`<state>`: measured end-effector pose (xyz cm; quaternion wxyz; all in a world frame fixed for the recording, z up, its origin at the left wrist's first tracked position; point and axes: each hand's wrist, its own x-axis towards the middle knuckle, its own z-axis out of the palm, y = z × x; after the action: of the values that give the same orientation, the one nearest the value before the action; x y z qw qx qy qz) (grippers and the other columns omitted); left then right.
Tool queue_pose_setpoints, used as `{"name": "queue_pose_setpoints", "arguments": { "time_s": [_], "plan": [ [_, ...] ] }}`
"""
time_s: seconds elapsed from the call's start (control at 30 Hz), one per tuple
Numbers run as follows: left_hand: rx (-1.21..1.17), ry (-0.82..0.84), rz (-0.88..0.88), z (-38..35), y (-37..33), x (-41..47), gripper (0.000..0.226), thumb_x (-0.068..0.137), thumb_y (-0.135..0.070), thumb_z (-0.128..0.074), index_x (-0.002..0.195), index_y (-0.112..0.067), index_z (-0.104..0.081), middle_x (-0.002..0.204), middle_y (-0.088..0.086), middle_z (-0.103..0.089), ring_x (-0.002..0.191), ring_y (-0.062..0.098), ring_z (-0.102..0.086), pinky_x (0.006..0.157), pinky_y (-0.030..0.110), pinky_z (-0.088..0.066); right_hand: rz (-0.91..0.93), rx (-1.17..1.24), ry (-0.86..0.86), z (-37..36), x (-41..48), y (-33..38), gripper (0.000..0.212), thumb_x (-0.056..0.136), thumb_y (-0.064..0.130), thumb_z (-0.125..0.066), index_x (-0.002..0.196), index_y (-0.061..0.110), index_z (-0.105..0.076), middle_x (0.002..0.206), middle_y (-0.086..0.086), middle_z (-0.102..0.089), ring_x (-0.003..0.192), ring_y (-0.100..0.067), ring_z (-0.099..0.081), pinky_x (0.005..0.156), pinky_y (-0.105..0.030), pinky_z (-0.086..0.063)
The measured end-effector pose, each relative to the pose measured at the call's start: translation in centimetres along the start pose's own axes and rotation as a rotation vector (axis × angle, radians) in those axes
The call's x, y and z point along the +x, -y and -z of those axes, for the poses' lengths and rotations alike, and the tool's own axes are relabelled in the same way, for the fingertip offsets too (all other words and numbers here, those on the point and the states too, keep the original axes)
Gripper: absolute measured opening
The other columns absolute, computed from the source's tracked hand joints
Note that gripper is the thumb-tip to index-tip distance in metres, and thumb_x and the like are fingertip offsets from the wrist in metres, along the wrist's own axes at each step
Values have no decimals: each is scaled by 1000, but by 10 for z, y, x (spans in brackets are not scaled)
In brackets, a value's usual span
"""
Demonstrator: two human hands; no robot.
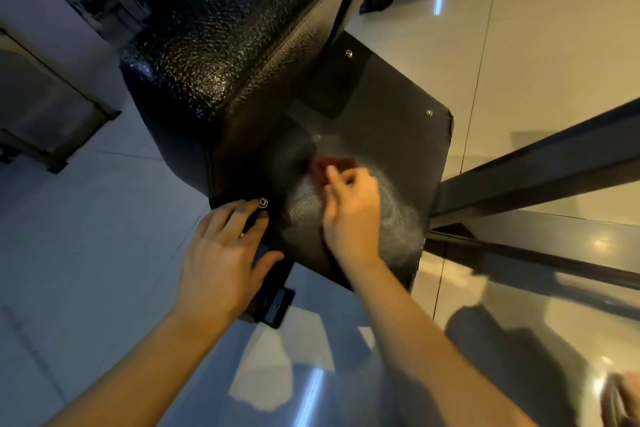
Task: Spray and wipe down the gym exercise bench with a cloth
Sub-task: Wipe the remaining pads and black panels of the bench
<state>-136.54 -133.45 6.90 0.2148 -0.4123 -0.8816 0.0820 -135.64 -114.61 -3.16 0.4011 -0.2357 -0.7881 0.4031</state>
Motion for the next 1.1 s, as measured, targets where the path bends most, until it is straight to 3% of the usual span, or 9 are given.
{"name": "queue_pose_setpoints", "arguments": {
  "time_s": [0.07,0.17,0.33,0.43,0.6,0.73,0.8,0.9,1.1],
  "plan": [
    [-12,-5,3,-1,1,0,59,77,-38,-86,123,-4,-72,134,13,-63,124,35,-56,101,52,-48,-305,10,-72,18,5,-39,25,103,27,-53,116,14,-70,102,3,-52,90,0,-47,86,-29,-49],
    [-4,4,12,-3,0,0,60,76,-39,-86,123,-3,-72,134,12,-63,124,36,-57,100,51,-48,-558,0,-184,42,-32,-63,25,102,20,-57,119,6,-70,98,4,-49,90,-3,-44,80,-14,-35],
    [19,-12,7,-6,3,1,53,86,-42,-79,123,-5,-72,135,11,-63,124,33,-56,101,46,-46,-189,54,-26,27,-84,27,19,105,14,-53,117,5,-64,99,11,-48,98,7,-51,82,-19,-46],
    [15,-11,-4,-4,2,0,58,79,-39,-87,122,-4,-73,134,11,-64,123,33,-56,102,46,-45,97,-14,88,10,-43,21,31,99,16,-57,127,8,-67,107,-9,-56,98,-20,-53,84,-32,-47],
    [-31,-41,0,-7,1,-2,52,88,-41,-76,123,-3,-72,135,11,-63,125,33,-56,103,47,-45,-492,-100,-164,24,9,-54,26,102,35,-54,119,18,-66,98,12,-46,91,0,-50,72,-4,-34],
    [-40,-42,-17,-9,3,-3,59,90,-50,-57,125,-4,-71,137,10,-60,126,33,-54,104,46,-44,-415,-48,-100,29,-36,0,12,103,23,-54,111,27,-62,103,8,-54,95,0,-56,90,-29,-52],
    [-15,-34,-9,-7,3,-1,54,89,-46,-69,124,-4,-72,137,11,-59,126,32,-51,104,44,-43,-150,85,-52,18,-41,35,11,104,19,-56,109,25,-64,99,9,-54,91,3,-55,86,-26,-50],
    [7,9,6,-4,1,-2,57,78,-38,-85,122,-5,-73,136,12,-60,126,33,-53,103,47,-45,206,73,85,-6,4,42,30,98,15,-55,123,9,-70,100,-10,-55,89,-25,-54,75,-38,-45],
    [-25,-1,3,-8,2,-5,59,92,-50,-55,127,-5,-70,139,11,-58,128,35,-54,106,49,-44,-365,-69,-27,1,53,-11,32,100,28,-57,129,18,-67,114,-7,-52,102,-22,-53,92,-46,-53]
  ]
}}
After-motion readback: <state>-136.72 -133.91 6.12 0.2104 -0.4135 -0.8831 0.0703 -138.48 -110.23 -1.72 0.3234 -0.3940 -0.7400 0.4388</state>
